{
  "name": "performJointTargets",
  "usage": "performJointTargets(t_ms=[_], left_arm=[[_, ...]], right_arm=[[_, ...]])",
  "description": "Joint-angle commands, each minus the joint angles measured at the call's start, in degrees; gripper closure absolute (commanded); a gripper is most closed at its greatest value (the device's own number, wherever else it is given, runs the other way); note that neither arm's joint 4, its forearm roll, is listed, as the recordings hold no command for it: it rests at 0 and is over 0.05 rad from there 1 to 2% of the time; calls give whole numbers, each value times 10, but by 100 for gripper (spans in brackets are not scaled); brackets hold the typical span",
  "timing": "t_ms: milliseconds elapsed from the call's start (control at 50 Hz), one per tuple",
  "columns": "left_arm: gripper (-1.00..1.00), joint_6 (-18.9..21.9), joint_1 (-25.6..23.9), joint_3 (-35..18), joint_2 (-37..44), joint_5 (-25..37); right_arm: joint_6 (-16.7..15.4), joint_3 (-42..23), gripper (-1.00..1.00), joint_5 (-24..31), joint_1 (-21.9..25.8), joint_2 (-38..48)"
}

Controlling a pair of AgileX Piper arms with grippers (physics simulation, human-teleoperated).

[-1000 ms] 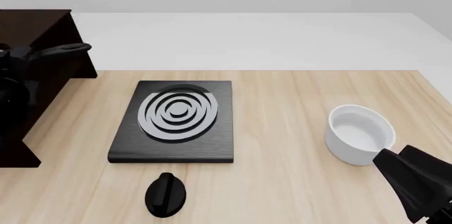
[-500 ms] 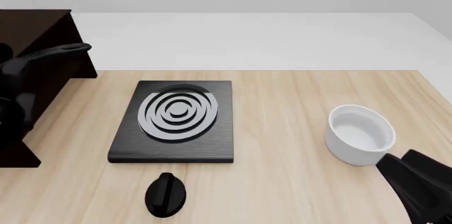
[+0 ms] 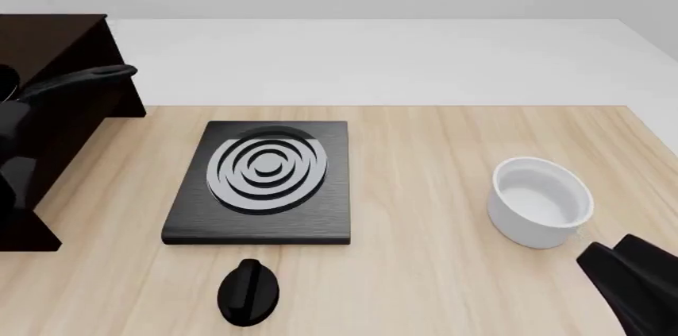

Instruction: Put the frying pan on the cabinet shelf.

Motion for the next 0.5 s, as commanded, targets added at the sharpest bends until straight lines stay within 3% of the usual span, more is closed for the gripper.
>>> performJointTargets(t_ms=[20,220,300,500], left_arm=[[-100,46,-15,-19,-59,75],[-100,75,-38,-42,-114,159],[-100,128,-40,-71,-128,208],[-100,210,-43,-88,-133,263]], right_arm=[[1,4,-100,12,0,-16],[2,3,-100,21,-3,-27],[2,3,-100,20,-2,-27],[2,6,-100,17,-2,-28]])
